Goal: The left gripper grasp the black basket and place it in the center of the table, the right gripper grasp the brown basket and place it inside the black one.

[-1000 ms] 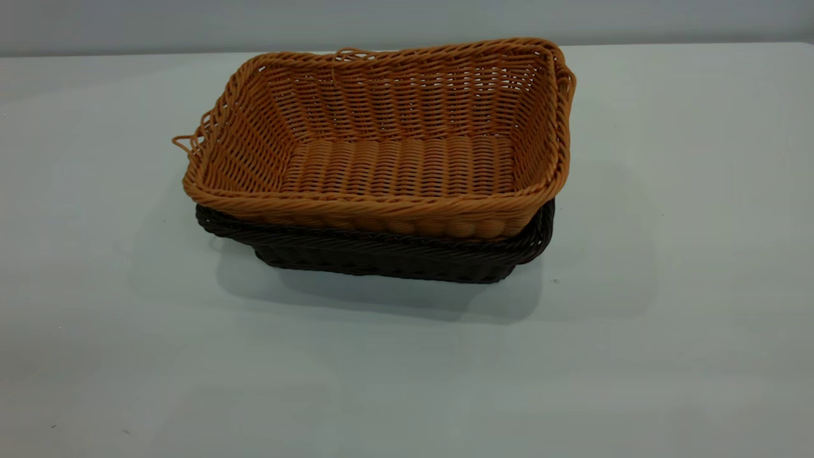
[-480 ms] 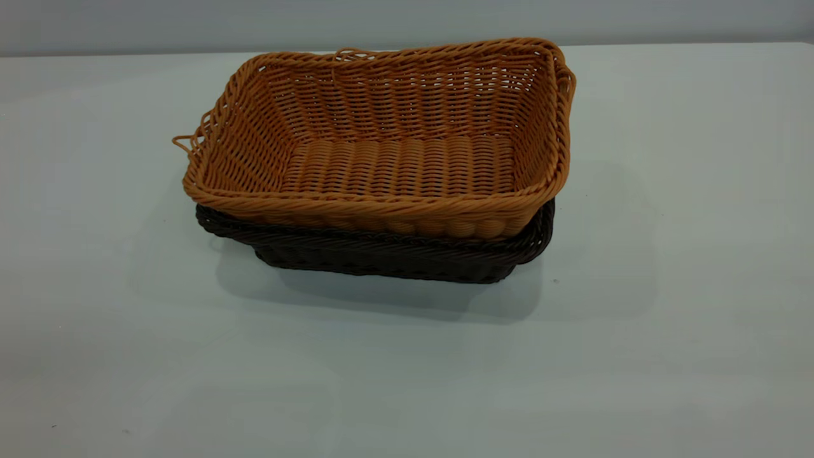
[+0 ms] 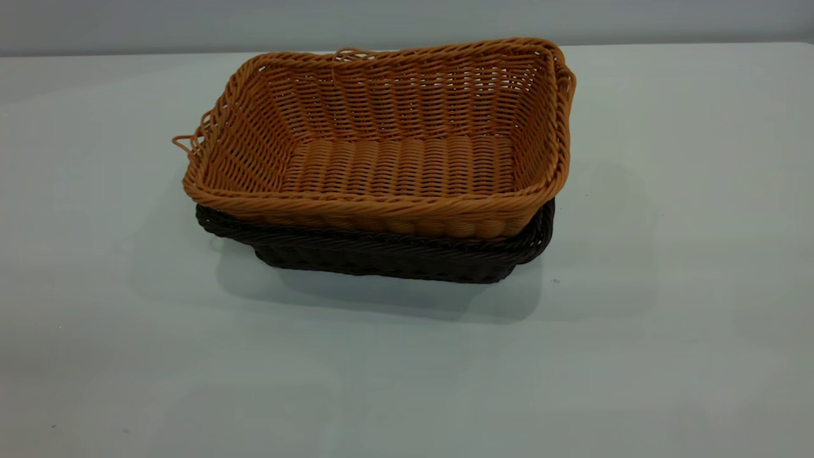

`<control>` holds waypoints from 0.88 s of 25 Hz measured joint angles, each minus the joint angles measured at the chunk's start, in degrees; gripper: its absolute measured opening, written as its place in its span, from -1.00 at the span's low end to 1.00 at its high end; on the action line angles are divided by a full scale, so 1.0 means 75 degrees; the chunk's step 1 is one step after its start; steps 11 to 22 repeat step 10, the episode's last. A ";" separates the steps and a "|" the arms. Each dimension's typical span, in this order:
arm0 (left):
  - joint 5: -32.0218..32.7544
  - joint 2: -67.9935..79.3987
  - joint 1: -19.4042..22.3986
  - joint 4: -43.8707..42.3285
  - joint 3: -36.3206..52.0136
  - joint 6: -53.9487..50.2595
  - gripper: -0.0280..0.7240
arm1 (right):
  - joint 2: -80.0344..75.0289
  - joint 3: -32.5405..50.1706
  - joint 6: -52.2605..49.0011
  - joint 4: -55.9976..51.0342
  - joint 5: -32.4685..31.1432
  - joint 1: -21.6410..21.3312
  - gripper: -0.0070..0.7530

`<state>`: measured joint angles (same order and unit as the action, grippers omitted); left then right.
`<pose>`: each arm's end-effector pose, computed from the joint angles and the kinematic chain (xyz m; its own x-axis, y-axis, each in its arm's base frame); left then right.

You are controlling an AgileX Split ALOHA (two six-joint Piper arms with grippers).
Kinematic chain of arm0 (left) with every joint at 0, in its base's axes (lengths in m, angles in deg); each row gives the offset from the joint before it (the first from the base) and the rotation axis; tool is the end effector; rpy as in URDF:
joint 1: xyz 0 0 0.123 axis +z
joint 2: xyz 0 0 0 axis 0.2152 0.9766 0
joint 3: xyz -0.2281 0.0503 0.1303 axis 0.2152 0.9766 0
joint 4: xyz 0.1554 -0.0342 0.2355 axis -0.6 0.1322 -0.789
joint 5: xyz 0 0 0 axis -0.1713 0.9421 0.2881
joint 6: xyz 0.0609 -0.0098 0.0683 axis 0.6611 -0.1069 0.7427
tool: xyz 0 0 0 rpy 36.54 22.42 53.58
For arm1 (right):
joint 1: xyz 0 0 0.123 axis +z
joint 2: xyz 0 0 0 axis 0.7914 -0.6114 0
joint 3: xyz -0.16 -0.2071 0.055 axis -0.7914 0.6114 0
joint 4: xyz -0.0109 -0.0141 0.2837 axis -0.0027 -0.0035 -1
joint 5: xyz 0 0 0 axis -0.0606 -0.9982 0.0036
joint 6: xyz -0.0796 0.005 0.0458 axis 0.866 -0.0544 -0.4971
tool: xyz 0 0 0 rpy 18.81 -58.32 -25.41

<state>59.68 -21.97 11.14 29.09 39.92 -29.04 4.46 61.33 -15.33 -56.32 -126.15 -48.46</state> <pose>0.0381 -0.0024 0.2851 -0.5021 0.0160 -0.8647 0.0400 0.9992 -0.0048 0.0396 0.0035 0.2774 -0.5464 0.0341 -0.8368 -0.0357 0.9973 0.0640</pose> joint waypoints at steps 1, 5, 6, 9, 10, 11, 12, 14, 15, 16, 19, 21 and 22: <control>0.0000 0.0000 0.0000 0.0000 0.0000 0.0000 0.25 | 0.0000 0.0000 -0.0119 0.0071 0.0000 0.0000 0.55; 0.0000 0.0000 0.0000 0.0000 0.0000 0.0000 0.25 | 0.0000 0.0000 -0.0223 0.0159 0.0000 0.0000 0.55; 0.0000 0.0000 0.0000 0.0000 0.0000 0.0000 0.25 | 0.0000 0.0000 -0.0223 0.0159 0.0000 0.0000 0.55; 0.0000 0.0000 0.0000 -0.0003 0.0000 0.0000 0.25 | 0.0000 0.0000 -0.0223 0.0159 0.0003 0.0000 0.55; 0.0000 0.0000 0.0000 -0.0003 0.0000 0.0000 0.25 | 0.0000 0.0000 -0.0223 0.0159 0.0003 0.0000 0.55; 0.0000 0.0000 0.0000 -0.0003 0.0000 0.0000 0.25 | 0.0000 0.0000 -0.0223 0.0159 0.0003 0.0000 0.55; 0.0000 0.0000 0.0000 -0.0003 0.0000 0.0000 0.25 | 0.0000 0.0000 -0.0223 0.0159 0.0003 0.0000 0.55; 0.0000 0.0000 0.0000 -0.0003 0.0000 0.0000 0.25 | 0.0000 0.0000 -0.0223 0.0159 0.0003 0.0000 0.55; 0.0000 0.0000 0.0000 -0.0003 0.0000 0.0000 0.25 | 0.0000 0.0000 -0.0223 0.0159 0.0003 0.0000 0.55; 0.0000 0.0000 0.0000 -0.0003 0.0000 0.0000 0.25 | 0.0000 0.0000 -0.0223 0.0159 0.0003 0.0000 0.55; 0.0000 0.0000 0.0000 -0.0003 0.0000 0.0000 0.25 | 0.0000 0.0000 -0.0223 0.0159 0.0003 0.0000 0.55; 0.0000 0.0000 0.0000 -0.0003 0.0000 0.0000 0.25 | 0.0000 0.0000 -0.0223 0.0159 0.0003 0.0000 0.55; 0.0000 0.0000 0.0000 -0.0003 0.0000 0.0000 0.25 | 0.0000 0.0000 -0.0223 0.0159 0.0003 0.0000 0.55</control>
